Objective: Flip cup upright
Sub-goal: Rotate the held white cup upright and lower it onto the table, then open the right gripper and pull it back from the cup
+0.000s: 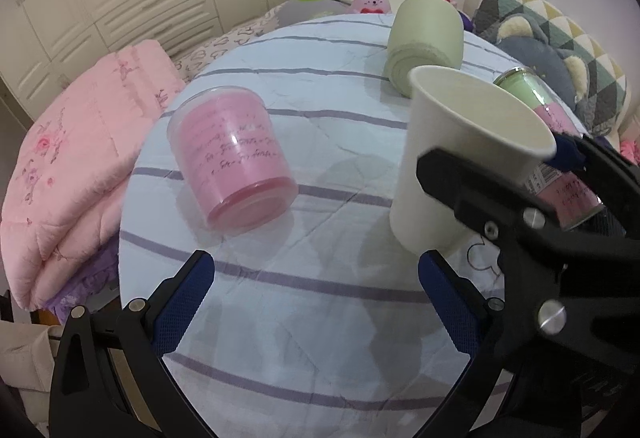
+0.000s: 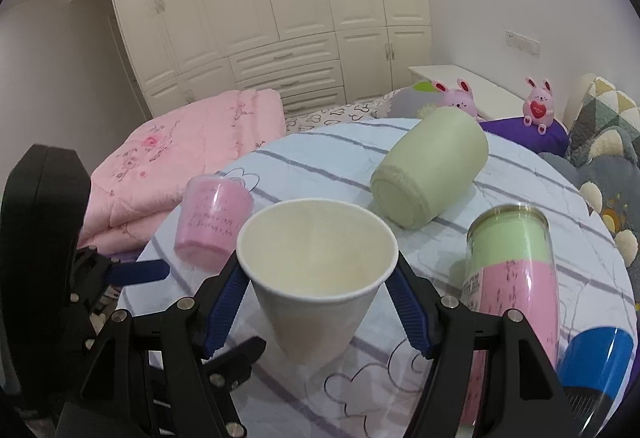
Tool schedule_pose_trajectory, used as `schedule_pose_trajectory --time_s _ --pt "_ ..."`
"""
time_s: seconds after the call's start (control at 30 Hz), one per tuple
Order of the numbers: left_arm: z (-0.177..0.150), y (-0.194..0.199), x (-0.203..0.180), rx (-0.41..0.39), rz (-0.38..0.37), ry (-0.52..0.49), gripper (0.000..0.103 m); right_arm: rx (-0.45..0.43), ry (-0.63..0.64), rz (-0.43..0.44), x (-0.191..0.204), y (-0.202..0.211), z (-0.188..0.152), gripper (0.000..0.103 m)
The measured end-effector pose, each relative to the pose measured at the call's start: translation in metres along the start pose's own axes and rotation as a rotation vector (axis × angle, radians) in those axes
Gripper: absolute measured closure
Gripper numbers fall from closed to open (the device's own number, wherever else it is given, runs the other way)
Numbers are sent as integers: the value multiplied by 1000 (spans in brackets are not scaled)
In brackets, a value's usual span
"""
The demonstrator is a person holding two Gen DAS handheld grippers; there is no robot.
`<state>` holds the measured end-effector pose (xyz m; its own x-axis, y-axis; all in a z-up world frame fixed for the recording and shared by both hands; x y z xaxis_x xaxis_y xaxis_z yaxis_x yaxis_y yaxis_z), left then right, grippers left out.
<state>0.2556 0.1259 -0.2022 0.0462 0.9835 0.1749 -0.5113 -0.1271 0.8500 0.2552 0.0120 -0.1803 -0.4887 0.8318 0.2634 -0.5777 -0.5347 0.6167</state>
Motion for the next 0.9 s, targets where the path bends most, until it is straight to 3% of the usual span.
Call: schedule_pose_trajectory --time_s 0.2,0.23,0.27,0.9 --pt "-5 10 0 -15 22 -7 0 19 -8 19 4 3 -8 32" --pt "-5 12 -1 -20 24 -9 0 19 -7 17 4 4 -8 29" --pt "-5 15 -1 -25 23 -9 0 19 -9 16 6 6 -7 21" --pt "-4 78 -23 -132 38 -39 0 -10 -65 -5 0 63 -2 21"
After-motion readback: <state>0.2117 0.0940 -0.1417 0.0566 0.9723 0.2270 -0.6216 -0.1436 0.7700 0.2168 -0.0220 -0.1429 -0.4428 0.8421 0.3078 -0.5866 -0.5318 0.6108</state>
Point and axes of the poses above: each gripper's, at about its wrist camera, not at the fingertips, and y roughly against the way its jaws point, x to its left, z to its top, the point moved 4 cm from there along -y, roughly the way its jaws point, and after that the axes turned 8 degrees about z, right-handed, at the moved point
